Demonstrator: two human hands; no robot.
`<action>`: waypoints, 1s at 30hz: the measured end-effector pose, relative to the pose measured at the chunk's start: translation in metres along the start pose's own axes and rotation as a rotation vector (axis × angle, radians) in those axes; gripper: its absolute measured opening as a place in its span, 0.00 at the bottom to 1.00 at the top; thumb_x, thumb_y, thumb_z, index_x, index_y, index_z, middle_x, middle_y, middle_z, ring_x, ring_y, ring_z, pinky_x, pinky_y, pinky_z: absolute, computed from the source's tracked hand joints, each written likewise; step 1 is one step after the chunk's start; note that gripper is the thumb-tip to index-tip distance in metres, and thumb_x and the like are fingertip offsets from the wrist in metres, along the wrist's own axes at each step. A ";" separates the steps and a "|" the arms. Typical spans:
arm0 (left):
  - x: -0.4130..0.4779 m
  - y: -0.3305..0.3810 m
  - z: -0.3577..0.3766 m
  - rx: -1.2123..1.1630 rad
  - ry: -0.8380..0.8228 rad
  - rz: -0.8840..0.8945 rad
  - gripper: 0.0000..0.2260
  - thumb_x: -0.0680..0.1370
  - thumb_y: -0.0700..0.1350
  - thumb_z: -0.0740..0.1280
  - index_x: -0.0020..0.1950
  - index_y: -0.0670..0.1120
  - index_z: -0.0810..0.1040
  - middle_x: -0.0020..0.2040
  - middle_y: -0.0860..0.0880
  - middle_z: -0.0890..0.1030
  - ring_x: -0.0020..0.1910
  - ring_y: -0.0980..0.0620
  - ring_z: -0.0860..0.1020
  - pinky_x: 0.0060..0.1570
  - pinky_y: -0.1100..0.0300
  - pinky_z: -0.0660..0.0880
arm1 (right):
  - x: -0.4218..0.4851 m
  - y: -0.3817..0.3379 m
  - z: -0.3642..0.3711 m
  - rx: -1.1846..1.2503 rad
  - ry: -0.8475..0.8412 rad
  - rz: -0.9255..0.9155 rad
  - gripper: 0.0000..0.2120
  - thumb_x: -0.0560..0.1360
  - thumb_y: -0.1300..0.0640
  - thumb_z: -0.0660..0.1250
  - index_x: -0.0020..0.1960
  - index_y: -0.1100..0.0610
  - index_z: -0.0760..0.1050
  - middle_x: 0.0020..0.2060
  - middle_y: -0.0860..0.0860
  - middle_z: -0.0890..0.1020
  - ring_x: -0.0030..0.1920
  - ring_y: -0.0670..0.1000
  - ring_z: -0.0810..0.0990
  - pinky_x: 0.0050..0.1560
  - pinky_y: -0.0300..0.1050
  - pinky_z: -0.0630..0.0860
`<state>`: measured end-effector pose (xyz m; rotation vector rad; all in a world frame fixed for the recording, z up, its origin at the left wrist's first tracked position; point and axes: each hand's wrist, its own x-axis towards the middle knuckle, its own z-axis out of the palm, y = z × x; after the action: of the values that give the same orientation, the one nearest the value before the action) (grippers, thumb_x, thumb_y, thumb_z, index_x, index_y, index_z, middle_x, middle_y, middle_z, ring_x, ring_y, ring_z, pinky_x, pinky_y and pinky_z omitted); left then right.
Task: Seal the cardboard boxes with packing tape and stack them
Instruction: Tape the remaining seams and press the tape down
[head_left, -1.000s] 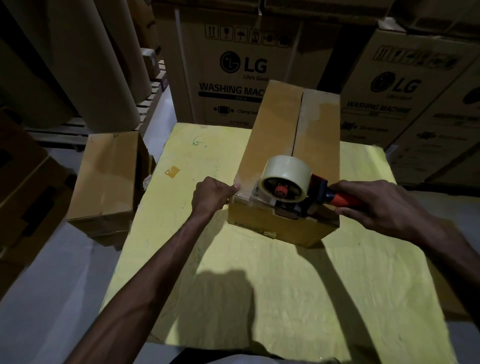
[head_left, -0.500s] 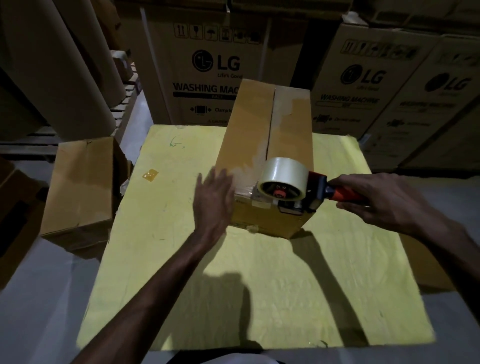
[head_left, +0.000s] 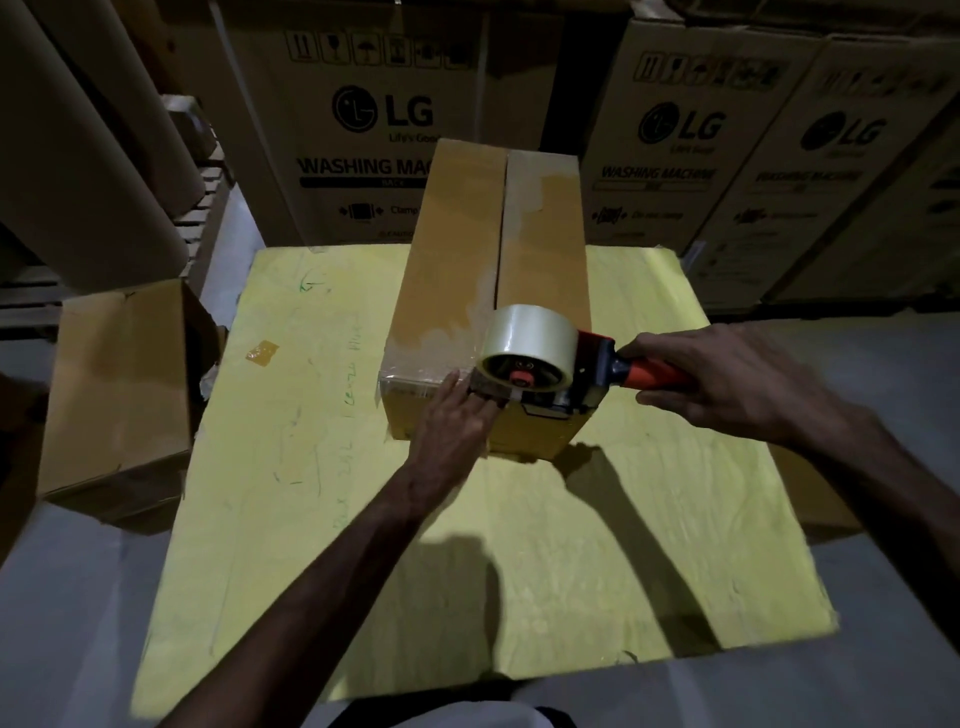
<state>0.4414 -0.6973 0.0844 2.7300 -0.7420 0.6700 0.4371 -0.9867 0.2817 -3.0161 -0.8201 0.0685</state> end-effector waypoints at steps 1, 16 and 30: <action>0.000 -0.001 0.000 0.009 0.020 0.018 0.33 0.60 0.35 0.84 0.65 0.40 0.82 0.61 0.39 0.84 0.61 0.39 0.82 0.65 0.39 0.77 | 0.000 0.001 0.000 0.005 0.005 -0.003 0.23 0.74 0.46 0.75 0.67 0.42 0.74 0.50 0.43 0.84 0.41 0.44 0.73 0.39 0.46 0.74; -0.004 -0.023 0.011 0.009 0.102 0.091 0.28 0.76 0.35 0.75 0.75 0.41 0.75 0.72 0.41 0.78 0.70 0.41 0.77 0.71 0.44 0.72 | -0.050 0.069 0.005 0.027 0.008 0.079 0.27 0.71 0.46 0.75 0.66 0.37 0.69 0.50 0.47 0.85 0.42 0.51 0.83 0.36 0.55 0.81; 0.023 0.051 0.035 -0.058 0.057 0.023 0.28 0.80 0.47 0.73 0.77 0.39 0.71 0.76 0.41 0.72 0.74 0.42 0.73 0.76 0.45 0.62 | -0.058 0.088 0.037 0.168 0.036 0.111 0.21 0.73 0.45 0.74 0.64 0.44 0.74 0.47 0.50 0.85 0.43 0.53 0.81 0.39 0.47 0.77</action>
<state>0.4452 -0.7614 0.0700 2.6419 -0.7685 0.7168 0.4302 -1.0918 0.2448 -2.8925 -0.6103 0.0792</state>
